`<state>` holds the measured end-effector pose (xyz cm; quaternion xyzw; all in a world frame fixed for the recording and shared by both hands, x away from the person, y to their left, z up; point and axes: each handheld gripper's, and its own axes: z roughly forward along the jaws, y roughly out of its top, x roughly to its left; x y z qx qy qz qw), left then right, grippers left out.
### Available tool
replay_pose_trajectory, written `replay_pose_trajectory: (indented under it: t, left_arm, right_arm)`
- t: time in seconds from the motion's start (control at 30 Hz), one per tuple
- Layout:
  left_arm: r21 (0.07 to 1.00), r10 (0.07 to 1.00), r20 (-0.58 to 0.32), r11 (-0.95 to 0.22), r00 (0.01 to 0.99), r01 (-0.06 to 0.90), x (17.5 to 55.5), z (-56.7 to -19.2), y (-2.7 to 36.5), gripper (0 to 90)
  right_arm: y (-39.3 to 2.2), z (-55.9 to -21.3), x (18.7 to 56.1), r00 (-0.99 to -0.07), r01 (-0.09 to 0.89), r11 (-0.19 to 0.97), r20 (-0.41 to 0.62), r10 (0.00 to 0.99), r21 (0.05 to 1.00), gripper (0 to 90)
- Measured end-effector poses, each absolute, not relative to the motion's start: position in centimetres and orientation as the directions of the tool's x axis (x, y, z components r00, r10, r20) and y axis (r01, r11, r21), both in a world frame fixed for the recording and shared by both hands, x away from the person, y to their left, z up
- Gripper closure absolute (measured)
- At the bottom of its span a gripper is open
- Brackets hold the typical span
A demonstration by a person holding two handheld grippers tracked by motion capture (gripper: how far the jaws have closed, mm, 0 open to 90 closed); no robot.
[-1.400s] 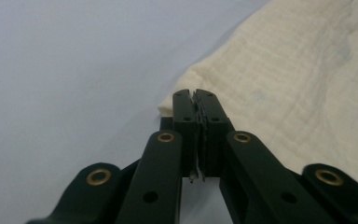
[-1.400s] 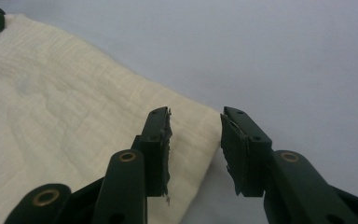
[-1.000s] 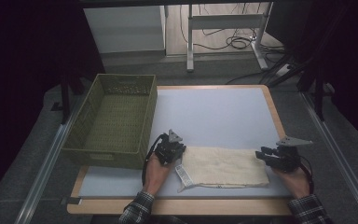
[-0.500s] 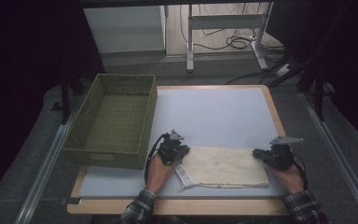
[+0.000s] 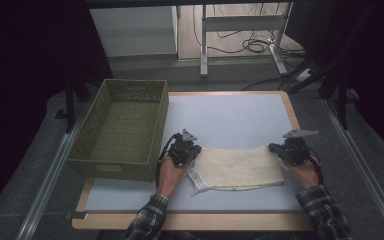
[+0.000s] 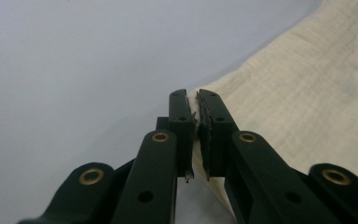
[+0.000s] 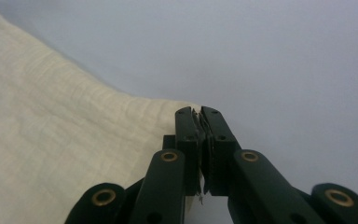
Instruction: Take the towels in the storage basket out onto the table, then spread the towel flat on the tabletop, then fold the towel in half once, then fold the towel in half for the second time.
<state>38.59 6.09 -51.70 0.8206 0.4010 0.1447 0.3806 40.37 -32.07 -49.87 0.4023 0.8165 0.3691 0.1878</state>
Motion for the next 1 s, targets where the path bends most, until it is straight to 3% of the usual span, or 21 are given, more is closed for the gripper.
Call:
replay_pose_trajectory:
  t: [0.17,0.23,0.27,0.3,0.33,0.5,0.73,0.83,1.0]
  left_arm:
    - [0.721,0.779,-0.065,-0.396,0.624,0.568,39.2,-52.6,6.2,83.3]
    - [0.728,0.777,-0.069,-0.389,0.625,0.564,39.2,-52.8,6.4,73.5]
    - [0.735,0.776,-0.068,-0.386,0.627,0.558,39.3,-52.8,6.4,73.5]
    - [0.742,0.783,-0.057,-0.382,0.62,0.551,39.4,-52.8,6.5,64.9]
    - [0.742,0.783,-0.057,-0.382,0.62,0.551,39.4,-52.8,6.5,61.9]
    - [0.73,0.789,0.009,-0.425,0.614,0.535,39.8,-53.4,6.0,53.4]
    - [0.752,0.793,0.018,-0.412,0.609,0.514,39.9,-54.0,6.3,40.6]
    - [0.746,0.803,-0.038,-0.374,0.595,0.551,40.4,-54.2,6.8,37.0]
    - [0.741,0.802,-0.056,-0.365,0.594,0.563,40.5,-54.3,6.9,35.6]
  right_arm:
    - [-31.6,-51.0,42.6,-0.595,0.554,0.401,0.01,0.803,0.73,85.5]
    - [-31.6,-51.7,43.1,-0.59,0.573,0.386,0.037,0.807,0.723,83.3]
    - [-31.6,-51.7,43.1,-0.59,0.573,0.386,0.037,0.807,0.723,83.3]
    - [-31.9,-51.6,43.0,-0.585,0.574,0.369,0.051,0.809,0.731,78.7]
    - [-31.9,-51.6,43.0,-0.585,0.574,0.369,0.051,0.809,0.731,78.7]
    - [-32.1,-50.4,42.1,-0.585,0.561,0.348,0.062,0.809,0.751,63.8]
    - [-31.1,-49.8,40.6,-0.633,0.536,0.384,0.057,0.772,0.752,53.8]
    - [-30.4,-49.7,39.9,-0.656,0.534,0.397,0.069,0.752,0.746,49.9]
    - [-29.2,-49.7,38.9,-0.688,0.529,0.42,0.083,0.721,0.738,45.2]
